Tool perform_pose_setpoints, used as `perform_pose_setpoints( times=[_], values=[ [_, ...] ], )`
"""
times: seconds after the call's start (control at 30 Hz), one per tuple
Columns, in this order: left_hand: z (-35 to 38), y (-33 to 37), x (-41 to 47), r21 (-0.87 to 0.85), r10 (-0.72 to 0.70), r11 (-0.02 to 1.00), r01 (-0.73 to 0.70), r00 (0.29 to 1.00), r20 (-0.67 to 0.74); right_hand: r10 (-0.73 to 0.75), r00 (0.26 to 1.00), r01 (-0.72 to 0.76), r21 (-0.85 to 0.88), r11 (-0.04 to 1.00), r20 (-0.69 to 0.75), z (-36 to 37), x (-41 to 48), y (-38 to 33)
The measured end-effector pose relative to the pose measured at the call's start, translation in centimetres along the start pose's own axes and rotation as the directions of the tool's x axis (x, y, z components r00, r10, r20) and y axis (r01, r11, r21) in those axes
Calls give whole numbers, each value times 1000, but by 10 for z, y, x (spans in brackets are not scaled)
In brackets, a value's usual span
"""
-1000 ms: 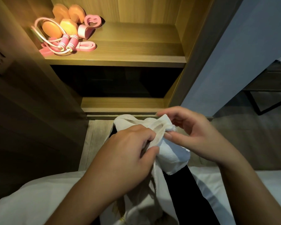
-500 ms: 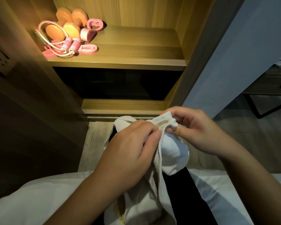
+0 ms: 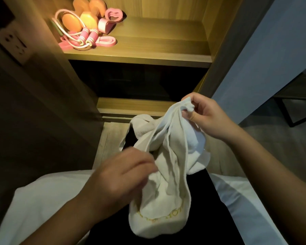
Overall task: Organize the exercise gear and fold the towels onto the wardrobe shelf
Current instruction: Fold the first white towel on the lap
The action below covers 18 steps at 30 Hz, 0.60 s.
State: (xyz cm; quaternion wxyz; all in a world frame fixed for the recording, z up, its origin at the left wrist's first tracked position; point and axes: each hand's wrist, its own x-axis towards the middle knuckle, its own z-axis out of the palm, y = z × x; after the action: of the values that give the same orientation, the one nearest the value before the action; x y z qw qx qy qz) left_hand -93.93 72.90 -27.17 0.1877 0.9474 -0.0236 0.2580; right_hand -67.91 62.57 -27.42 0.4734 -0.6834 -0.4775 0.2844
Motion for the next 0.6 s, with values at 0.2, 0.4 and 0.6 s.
perform_pose_setpoints(
  times=[0.2,0.4,0.6],
  values=[
    [13,4,-20,-9,36,999,-37,820,572,70,997,-71,-39,997,-42,3,-2,23],
    [29,-1,-19,55,11,996,-63,745,667,125,990,-131,-80,988,-72,5,2,47],
    [38,11,-17,89,79,976,-197,710,699,180,978,-190,-94,977,-102,6,5,64]
  ],
)
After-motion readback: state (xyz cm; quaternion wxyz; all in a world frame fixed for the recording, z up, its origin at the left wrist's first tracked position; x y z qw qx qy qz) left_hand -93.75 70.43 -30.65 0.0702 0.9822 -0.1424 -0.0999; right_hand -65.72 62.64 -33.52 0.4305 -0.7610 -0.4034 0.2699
